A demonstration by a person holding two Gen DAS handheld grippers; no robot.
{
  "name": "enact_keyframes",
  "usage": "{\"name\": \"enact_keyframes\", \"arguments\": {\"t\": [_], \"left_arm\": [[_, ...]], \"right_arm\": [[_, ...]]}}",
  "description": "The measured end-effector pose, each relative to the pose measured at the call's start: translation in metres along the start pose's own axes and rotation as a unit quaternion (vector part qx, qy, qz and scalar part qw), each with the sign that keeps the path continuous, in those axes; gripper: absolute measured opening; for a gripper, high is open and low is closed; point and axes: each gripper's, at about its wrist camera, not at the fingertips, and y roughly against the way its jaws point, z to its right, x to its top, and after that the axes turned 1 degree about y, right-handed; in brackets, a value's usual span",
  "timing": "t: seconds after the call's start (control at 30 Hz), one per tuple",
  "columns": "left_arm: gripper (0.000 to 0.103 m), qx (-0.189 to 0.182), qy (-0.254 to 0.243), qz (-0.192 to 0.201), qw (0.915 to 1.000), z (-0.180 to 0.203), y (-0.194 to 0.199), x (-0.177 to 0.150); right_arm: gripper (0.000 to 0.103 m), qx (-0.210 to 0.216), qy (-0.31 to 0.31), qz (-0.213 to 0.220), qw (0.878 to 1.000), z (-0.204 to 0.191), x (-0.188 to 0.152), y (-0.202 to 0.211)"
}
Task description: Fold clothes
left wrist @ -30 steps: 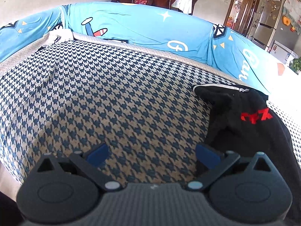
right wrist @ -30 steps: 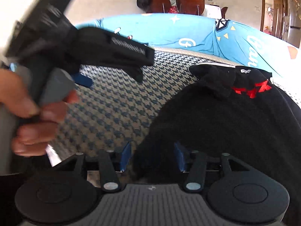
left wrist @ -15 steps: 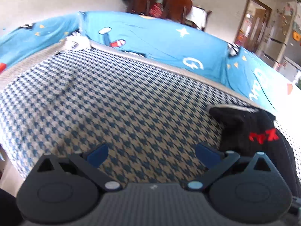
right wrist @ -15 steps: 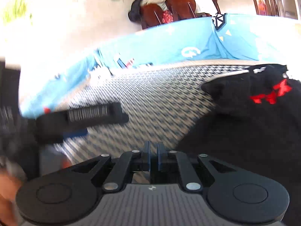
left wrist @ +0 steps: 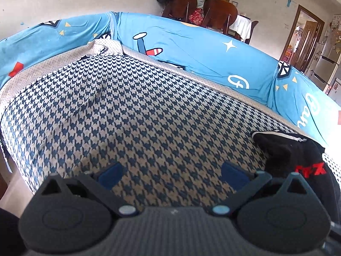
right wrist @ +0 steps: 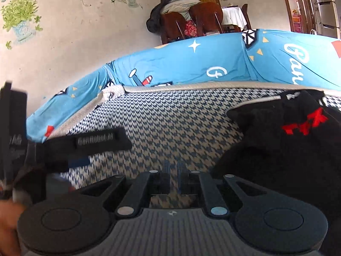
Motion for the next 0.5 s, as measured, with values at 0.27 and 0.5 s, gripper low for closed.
{"name": "enact_keyframes", "arguments": {"t": [0.27, 0.5], "left_arm": [[0.103, 0.002, -0.011, 0.0, 0.9999, 0.003, 0.001, -0.004], [0.103, 0.007, -0.021, -0.005, 0.9997, 0.008, -0.003, -0.008]], "right_arm": [[0.011, 0.016, 0.012, -0.057, 0.998, 0.008, -0.045, 0.04], [0.011, 0.038, 0.019, -0.109, 0.993, 0.006, -0.07, 0.034]]}}
